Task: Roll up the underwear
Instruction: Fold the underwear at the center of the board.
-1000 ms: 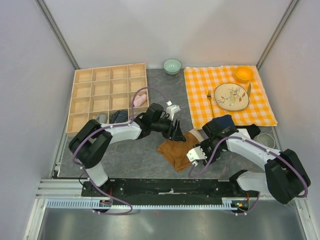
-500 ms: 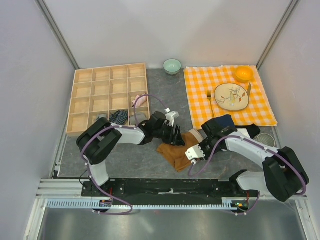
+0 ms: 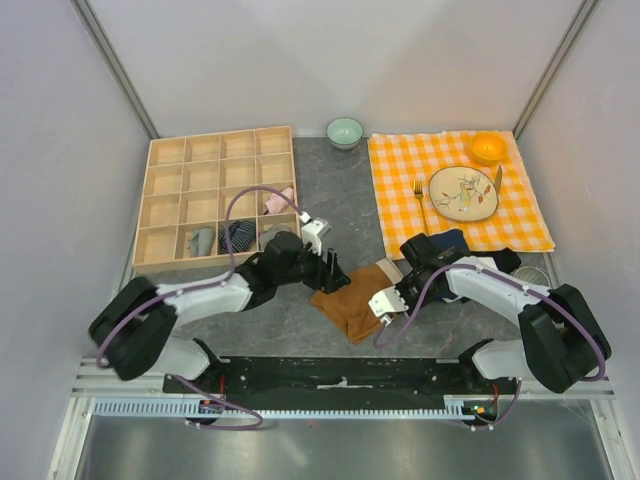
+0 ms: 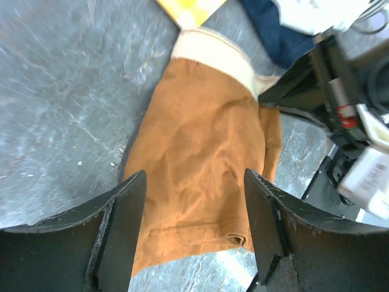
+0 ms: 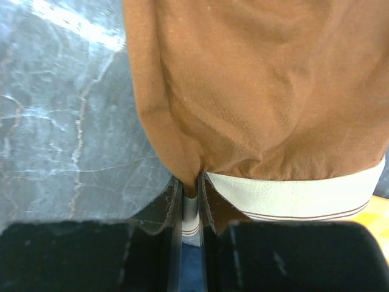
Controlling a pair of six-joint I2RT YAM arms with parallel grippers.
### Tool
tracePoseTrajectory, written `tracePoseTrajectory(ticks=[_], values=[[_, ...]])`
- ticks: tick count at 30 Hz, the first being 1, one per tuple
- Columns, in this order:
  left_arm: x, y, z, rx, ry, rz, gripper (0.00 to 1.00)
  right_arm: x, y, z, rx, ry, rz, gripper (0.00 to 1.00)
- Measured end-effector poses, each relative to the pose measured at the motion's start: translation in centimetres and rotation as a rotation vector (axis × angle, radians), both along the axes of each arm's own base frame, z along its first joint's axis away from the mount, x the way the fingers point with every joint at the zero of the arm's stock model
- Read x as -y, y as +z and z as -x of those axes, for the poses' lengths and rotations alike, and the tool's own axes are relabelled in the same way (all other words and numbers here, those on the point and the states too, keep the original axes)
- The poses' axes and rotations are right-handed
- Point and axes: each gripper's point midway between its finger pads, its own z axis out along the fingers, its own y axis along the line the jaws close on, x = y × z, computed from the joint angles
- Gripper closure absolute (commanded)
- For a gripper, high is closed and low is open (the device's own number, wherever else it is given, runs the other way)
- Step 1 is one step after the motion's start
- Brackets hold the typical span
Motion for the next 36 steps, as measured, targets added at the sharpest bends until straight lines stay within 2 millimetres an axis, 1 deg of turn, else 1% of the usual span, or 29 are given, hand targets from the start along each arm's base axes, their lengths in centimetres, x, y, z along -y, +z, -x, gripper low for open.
tracePoseTrajectory(ticks=[3, 5, 6, 8, 12, 14, 17, 19, 24, 27, 31, 33, 36], values=[[-1.5, 3.1, 0.5, 0.135, 0.010, 0.041, 0.28, 0.0, 0.1, 1.0, -0.045, 0.003, -0.003, 0.92], [-2.1, 4.3, 1.6, 0.215, -0.007, 0.066, 0.28, 0.2, 0.1, 2.2, -0.100, 0.004, 0.000, 0.92], [-2.2, 4.6, 2.5, 0.246, -0.026, 0.076, 0.28, 0.3, 0.2, 2.7, -0.122, 0.004, 0.001, 0.92], [-2.4, 4.5, 4.5, 0.297, -0.071, 0.086, 0.29, 0.7, 0.2, 4.2, -0.186, 0.000, 0.010, 0.93], [-2.5, 2.4, 9.5, 0.360, -0.199, 0.081, 0.30, 1.8, 0.5, 7.4, -0.325, -0.023, 0.049, 0.93], [-2.5, 1.5, 11.2, 0.385, -0.248, 0.074, 0.30, 2.4, 0.8, 8.8, -0.384, -0.034, 0.071, 0.93], [-2.7, 0.7, 12.6, 0.414, -0.282, 0.061, 0.30, 2.9, 1.3, 10.0, -0.440, -0.050, 0.093, 0.93], [-2.7, 0.7, 12.6, 0.425, -0.273, 0.053, 0.30, 3.1, 1.5, 10.5, -0.463, -0.053, 0.103, 0.92], [-3.1, 0.8, 10.8, 0.452, -0.174, 0.023, 0.29, 3.4, 1.8, 11.1, -0.489, -0.056, 0.116, 0.92], [-2.7, 0.8, 9.8, 0.436, -0.135, 0.001, 0.29, 3.4, 2.0, 11.0, -0.490, -0.054, 0.117, 0.93], [-1.1, 1.2, 7.8, 0.359, -0.089, 0.005, 0.31, 3.3, 2.1, 11.0, -0.489, -0.053, 0.116, 0.94], [0.0, 1.6, 6.8, 0.304, -0.084, 0.032, 0.31, 3.3, 2.2, 10.9, -0.489, -0.053, 0.115, 0.94], [1.9, 1.7, 5.6, 0.225, -0.091, 0.066, 0.34, 3.2, 2.3, 10.8, -0.486, -0.052, 0.114, 0.95]])
